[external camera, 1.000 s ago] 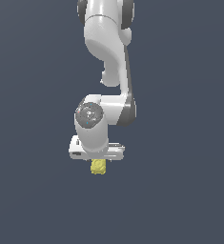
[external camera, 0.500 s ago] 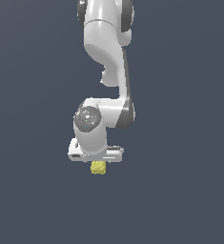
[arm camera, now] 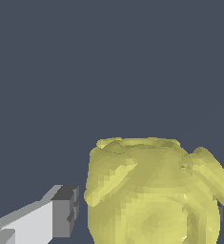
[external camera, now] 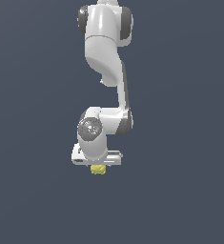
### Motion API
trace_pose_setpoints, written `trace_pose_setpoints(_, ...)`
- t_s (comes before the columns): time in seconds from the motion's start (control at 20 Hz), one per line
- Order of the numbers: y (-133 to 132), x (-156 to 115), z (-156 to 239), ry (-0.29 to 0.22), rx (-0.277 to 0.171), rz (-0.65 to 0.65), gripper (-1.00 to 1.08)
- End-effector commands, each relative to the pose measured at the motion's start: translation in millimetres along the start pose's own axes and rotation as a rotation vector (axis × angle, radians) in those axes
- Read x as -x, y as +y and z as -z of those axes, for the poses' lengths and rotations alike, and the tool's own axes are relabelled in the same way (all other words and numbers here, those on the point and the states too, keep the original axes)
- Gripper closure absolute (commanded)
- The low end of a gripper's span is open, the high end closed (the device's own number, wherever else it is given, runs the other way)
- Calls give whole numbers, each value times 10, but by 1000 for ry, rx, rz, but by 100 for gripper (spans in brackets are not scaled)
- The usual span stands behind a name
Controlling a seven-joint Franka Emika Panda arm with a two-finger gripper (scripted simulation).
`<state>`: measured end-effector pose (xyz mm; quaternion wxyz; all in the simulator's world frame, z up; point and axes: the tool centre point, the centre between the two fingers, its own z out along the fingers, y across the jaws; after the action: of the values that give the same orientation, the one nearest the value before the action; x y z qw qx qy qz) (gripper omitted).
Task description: Pick up the object and move it to a goal position.
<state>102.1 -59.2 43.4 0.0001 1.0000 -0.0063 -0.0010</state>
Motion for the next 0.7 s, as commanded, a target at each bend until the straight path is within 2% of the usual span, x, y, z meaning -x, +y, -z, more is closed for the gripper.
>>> trace_pose_setpoints(0.0,1,-8,-54,2,0,0,-92)
trace_pose_setpoints(0.2,1,-20,-42,2,0,0,-92)
trace_pose_setpoints(0.25,1,-20,-42,2,0,0,108)
trace_pose_setpoints(0.65,1,-20,-42,2,0,0,108)
